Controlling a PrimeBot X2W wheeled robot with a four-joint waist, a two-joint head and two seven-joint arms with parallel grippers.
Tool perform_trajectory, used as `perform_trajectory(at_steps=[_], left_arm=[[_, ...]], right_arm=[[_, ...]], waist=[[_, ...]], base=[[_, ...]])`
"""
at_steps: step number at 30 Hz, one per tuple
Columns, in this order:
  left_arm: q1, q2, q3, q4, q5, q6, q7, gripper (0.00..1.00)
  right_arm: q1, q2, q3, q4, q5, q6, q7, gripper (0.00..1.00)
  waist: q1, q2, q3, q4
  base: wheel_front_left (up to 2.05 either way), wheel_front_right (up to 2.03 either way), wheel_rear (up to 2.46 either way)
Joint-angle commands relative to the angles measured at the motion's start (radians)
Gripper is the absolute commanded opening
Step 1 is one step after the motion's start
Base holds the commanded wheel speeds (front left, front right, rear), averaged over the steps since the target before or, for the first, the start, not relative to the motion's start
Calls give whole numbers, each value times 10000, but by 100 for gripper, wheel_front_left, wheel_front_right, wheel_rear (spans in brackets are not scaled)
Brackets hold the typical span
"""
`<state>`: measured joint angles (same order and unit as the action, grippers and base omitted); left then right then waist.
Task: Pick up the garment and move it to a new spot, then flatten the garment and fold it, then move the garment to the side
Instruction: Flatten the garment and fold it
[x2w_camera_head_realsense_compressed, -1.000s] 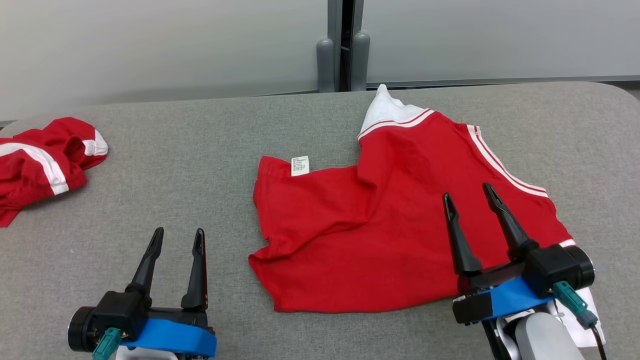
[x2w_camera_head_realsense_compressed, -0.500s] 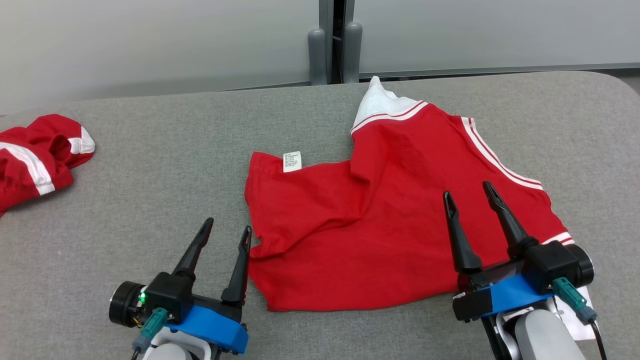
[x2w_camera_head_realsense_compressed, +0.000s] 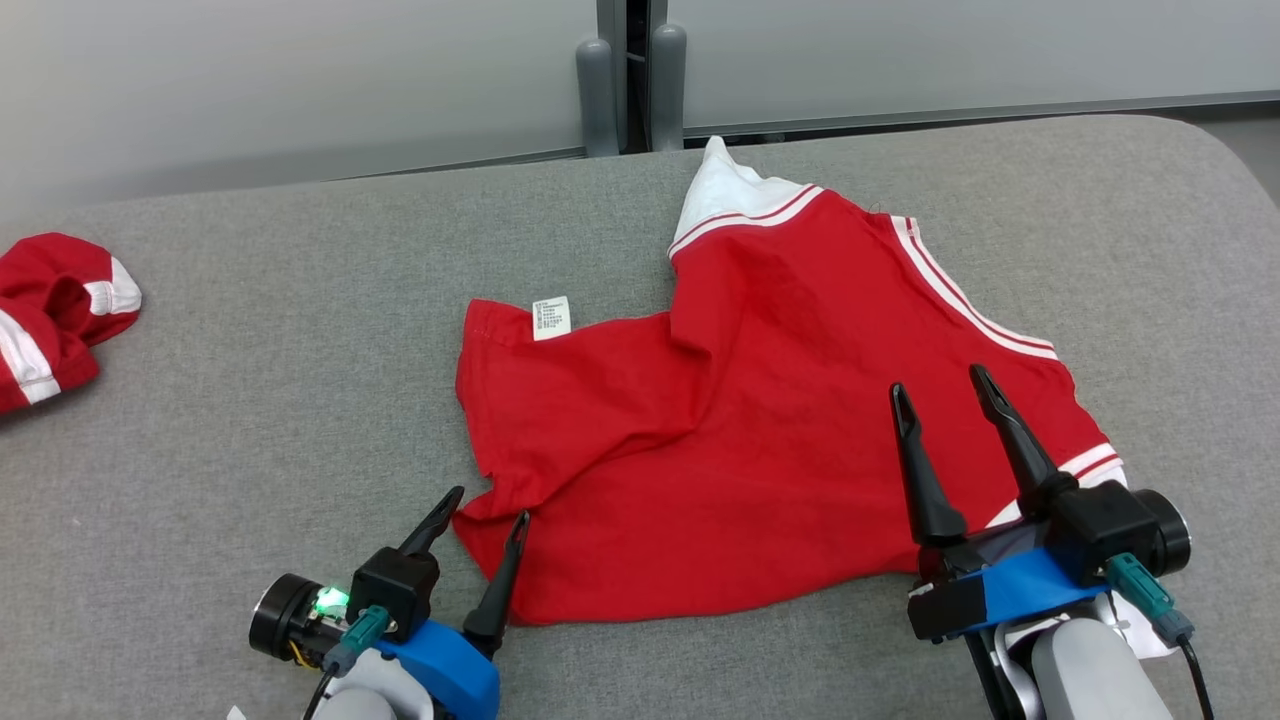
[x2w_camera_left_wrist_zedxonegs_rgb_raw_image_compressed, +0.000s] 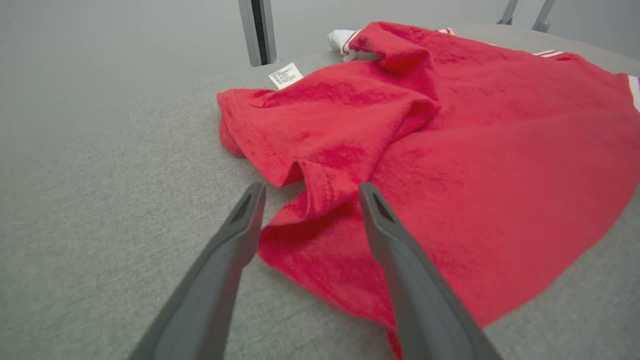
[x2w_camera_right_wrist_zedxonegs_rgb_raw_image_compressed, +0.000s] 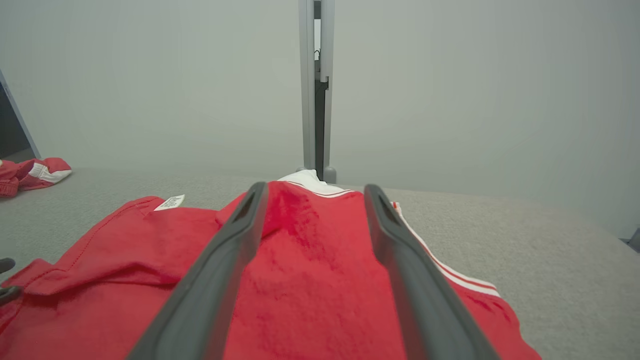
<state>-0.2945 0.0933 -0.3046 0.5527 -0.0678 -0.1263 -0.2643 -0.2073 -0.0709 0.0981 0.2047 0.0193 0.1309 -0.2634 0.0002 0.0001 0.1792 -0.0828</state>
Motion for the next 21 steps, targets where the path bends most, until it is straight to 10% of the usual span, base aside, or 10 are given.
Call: perform_trajectory(at_steps=[1, 11, 12, 14, 21], left_arm=[[-189, 115, -87, 176, 38, -45, 1, 100], [-986, 209, -899, 1475, -233, -53, 1, 100], [-1035, 227, -1012, 1629, -287, -54, 2, 80], [-1214, 257, -1143, 1816, -399, -54, 1, 0], [-1546, 291, -1513, 1960, -802, -56, 1, 0]], right_arm=[[-142, -8, -13, 4, -33, -3, -16, 100], [-270, -35, 35, 76, -46, -3, -16, 100], [-269, -43, 41, 82, -44, -3, -16, 100], [-260, -55, 47, 92, -39, -3, -16, 100], [-107, -54, -47, 111, -53, -3, -16, 100]], waist=[[-2, -1, 24, -26], [-2, -1, 142, -137], [-2, -1, 150, -149], [-2, -1, 158, -170], [-2, -1, 22, -66]], base=[[0, 0, 0], [0, 0, 0], [0, 0, 0], [0, 0, 0], [0, 0, 0]])
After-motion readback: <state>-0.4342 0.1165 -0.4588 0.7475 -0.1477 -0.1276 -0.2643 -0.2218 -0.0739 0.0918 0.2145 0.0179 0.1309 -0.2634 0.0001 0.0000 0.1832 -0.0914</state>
